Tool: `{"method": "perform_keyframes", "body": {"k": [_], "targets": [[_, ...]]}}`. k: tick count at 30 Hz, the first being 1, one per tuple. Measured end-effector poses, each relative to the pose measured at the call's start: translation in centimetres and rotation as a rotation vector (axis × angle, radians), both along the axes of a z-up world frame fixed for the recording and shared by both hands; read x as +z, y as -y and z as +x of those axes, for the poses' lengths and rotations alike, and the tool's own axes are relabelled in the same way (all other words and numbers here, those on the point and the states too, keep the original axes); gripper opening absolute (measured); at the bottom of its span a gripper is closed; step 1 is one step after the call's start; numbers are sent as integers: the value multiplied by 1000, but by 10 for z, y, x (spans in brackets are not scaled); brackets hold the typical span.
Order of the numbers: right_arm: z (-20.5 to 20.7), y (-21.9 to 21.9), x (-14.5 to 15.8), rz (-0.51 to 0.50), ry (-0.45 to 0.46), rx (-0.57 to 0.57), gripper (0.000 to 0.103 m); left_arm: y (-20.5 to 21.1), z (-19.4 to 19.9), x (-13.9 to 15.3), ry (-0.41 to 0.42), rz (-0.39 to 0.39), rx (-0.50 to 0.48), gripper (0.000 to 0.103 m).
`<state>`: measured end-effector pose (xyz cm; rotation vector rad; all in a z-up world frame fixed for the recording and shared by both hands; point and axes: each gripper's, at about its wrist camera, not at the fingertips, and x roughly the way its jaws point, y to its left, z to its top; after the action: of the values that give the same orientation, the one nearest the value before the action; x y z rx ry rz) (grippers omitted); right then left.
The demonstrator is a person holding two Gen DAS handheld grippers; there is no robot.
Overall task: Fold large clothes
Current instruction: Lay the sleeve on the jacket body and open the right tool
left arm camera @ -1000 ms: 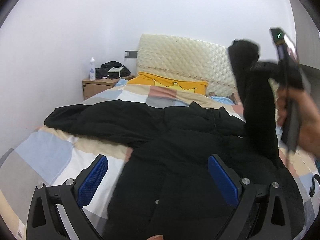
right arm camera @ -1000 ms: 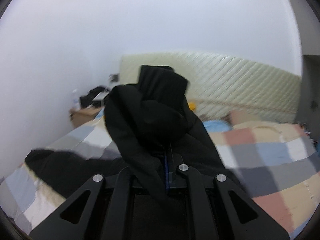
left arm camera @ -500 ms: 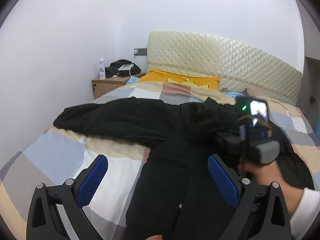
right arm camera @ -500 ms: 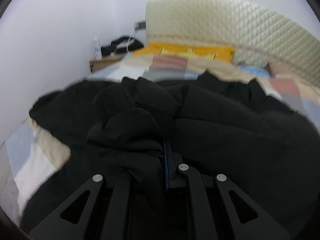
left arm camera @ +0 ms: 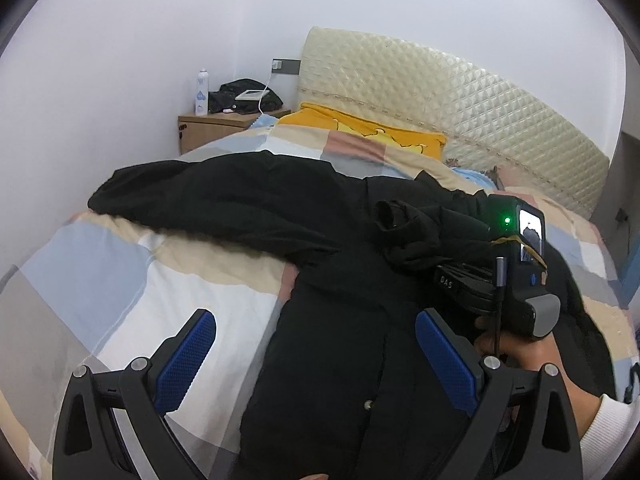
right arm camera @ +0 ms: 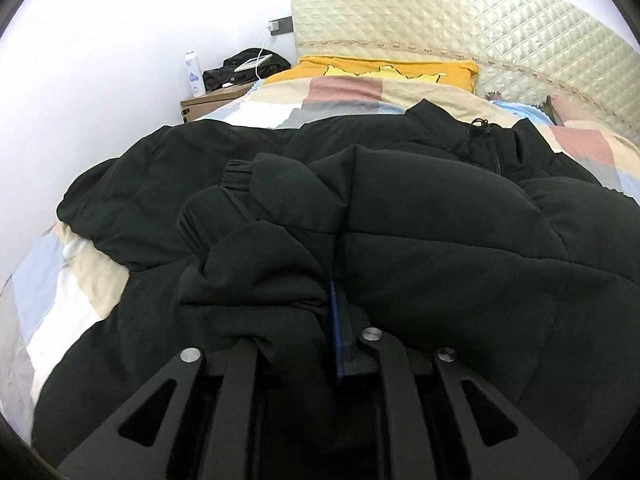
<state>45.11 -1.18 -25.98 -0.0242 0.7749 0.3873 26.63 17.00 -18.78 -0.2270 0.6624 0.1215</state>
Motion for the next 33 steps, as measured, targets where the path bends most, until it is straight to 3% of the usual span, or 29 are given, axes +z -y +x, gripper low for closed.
{"method": "perform_keyframes", "body": {"k": [4,6,7,9,16,21,25,33], "targets": [[-11,5,7,25,-29,13,32,7,0,0,-3,-31,-38,101],[-23,9,13,51,-35,26,55,16,-2,1,0,-5,-53,101],[-28,12,16,59,-33,29,57,20,-3,1,2,-1,-62,101],[-38,19,24,81,-22,29,73,23,-4,2,5,-26,-94,101],[-70,60,67,83,50,-41,74,30,-11,5,-3,1,-86,101],[-106,92,95,28,141,-55,74,29,-30,23,23,-21,-65,101],[-141,125,112,27,178,-79,74,37,-45,36,49,4,-53,101],[-213,173,137,21,232,-116,74,77,-70,39,51,58,-120,101]]}}
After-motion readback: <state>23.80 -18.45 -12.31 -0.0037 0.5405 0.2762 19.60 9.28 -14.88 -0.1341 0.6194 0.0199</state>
